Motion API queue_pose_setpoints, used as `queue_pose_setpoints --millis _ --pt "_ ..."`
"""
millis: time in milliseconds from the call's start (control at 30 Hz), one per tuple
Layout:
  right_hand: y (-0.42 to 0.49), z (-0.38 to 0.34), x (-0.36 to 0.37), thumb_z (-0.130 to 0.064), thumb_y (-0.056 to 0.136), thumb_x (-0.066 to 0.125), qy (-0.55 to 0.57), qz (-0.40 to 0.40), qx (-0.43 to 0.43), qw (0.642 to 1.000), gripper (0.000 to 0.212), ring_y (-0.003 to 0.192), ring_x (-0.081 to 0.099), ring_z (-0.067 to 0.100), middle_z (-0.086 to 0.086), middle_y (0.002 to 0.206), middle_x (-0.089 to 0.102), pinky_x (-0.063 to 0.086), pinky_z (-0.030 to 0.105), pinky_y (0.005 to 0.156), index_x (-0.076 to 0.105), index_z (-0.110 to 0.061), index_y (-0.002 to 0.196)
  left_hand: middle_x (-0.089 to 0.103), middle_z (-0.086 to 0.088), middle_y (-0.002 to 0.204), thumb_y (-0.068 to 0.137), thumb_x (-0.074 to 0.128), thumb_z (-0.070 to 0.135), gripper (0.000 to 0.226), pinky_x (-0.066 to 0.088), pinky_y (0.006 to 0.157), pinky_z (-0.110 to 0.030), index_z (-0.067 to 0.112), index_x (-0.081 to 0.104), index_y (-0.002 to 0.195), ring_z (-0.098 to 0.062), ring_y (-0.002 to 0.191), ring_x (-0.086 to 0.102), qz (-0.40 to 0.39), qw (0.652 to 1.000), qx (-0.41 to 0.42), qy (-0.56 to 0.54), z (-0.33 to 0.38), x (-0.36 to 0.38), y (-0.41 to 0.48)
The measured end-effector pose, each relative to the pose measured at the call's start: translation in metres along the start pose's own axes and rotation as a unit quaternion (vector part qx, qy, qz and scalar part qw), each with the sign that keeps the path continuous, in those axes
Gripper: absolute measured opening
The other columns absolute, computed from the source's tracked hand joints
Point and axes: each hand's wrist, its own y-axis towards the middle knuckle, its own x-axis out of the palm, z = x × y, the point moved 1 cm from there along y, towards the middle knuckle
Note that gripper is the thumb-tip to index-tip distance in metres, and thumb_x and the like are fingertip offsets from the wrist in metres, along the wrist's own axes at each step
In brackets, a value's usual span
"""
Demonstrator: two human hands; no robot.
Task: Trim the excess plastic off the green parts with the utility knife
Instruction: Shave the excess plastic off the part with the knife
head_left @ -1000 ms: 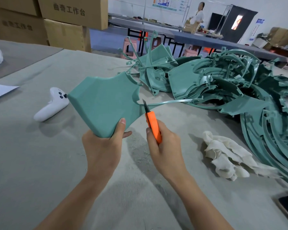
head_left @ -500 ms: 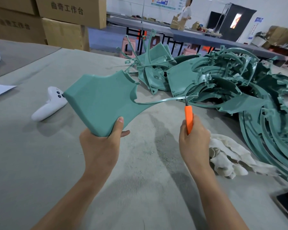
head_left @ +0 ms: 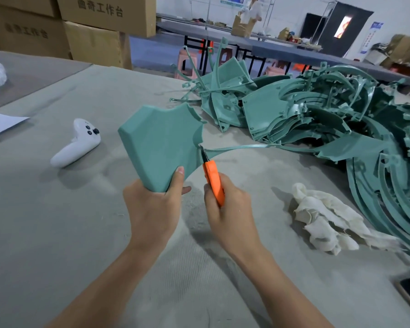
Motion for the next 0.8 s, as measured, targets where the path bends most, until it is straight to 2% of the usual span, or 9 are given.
queue_pose_setpoints --millis 167,300,367,433,600,733,800 --pt "-0.001 0.001 -0.003 -0.007 0.098 0.053 0.004 0.008 0.023 1.0 0.017 0.046 0.04 0.012 -0.007 0.053 0.04 0.027 0.018 0.047 0.051 -0.008 0.081 0.07 0.025 0.071 0.083 0.073 0.006 0.031 0.058 0.053 -0.027 0.032 0.064 0.07 -0.009 0.058 0.071 -0.005 1.0 0.0 0.003 0.003 0.0 0.001" --pt "0.0 0.0 -0.014 -0.01 0.098 0.054 -0.001 0.035 0.047 0.998 0.02 0.048 0.045 0.013 0.0 0.055 0.049 0.029 0.016 0.045 0.051 -0.012 0.079 0.07 0.021 0.066 0.079 0.074 0.011 0.033 0.058 0.052 -0.052 0.034 0.069 0.056 -0.01 0.056 0.07 -0.003 0.999 -0.032 0.001 0.006 -0.003 0.003" --pt "-0.001 0.0 -0.02 -0.017 0.098 0.055 0.006 0.037 0.061 0.997 0.023 0.048 0.043 0.014 0.0 0.056 0.051 0.03 0.016 0.044 0.051 -0.014 0.076 0.071 0.018 0.066 0.077 0.074 0.011 0.031 0.057 0.053 -0.056 0.034 0.071 0.057 -0.013 0.055 0.071 -0.003 0.999 -0.054 -0.009 0.006 -0.005 0.005" --pt "-0.002 0.0 -0.022 -0.028 0.099 0.054 0.002 0.027 0.062 0.998 0.027 0.047 0.037 0.01 -0.007 0.054 0.041 0.028 0.017 0.046 0.05 -0.017 0.075 0.071 0.015 0.066 0.077 0.074 0.005 0.028 0.055 0.046 -0.055 0.026 0.068 0.058 -0.014 0.053 0.07 0.006 0.997 -0.07 -0.023 0.005 -0.006 0.007" --pt "-0.006 -0.001 -0.02 -0.036 0.1 0.05 -0.09 -0.02 0.04 0.995 0.02 0.058 0.042 0.011 -0.008 0.065 0.046 0.027 0.026 0.055 0.06 -0.019 0.103 0.07 0.015 0.063 0.078 0.073 0.001 0.028 0.056 0.044 -0.048 0.022 0.064 0.063 -0.011 0.053 0.069 0.021 0.997 -0.077 -0.019 0.004 -0.008 0.009" --pt "-0.006 -0.004 -0.02 -0.04 0.099 0.05 -0.125 -0.035 0.035 0.991 0.035 0.065 0.048 0.011 -0.006 0.077 0.056 0.03 0.024 0.058 0.059 -0.018 0.126 0.07 0.016 0.063 0.079 0.074 0.004 0.029 0.057 0.046 -0.049 0.025 0.064 0.062 -0.01 0.054 0.07 0.019 0.998 -0.061 0.002 0.005 -0.008 0.008" --pt "-0.006 -0.005 -0.021 -0.04 0.1 0.05 -0.131 -0.04 0.03 0.99 0.04 0.067 0.049 0.011 -0.006 0.079 0.056 0.031 0.024 0.059 0.057 -0.018 0.132 0.069 0.017 0.062 0.079 0.074 0.006 0.03 0.058 0.051 -0.052 0.027 0.063 0.061 -0.009 0.054 0.07 0.016 0.998 -0.053 0.021 0.006 -0.007 0.006"
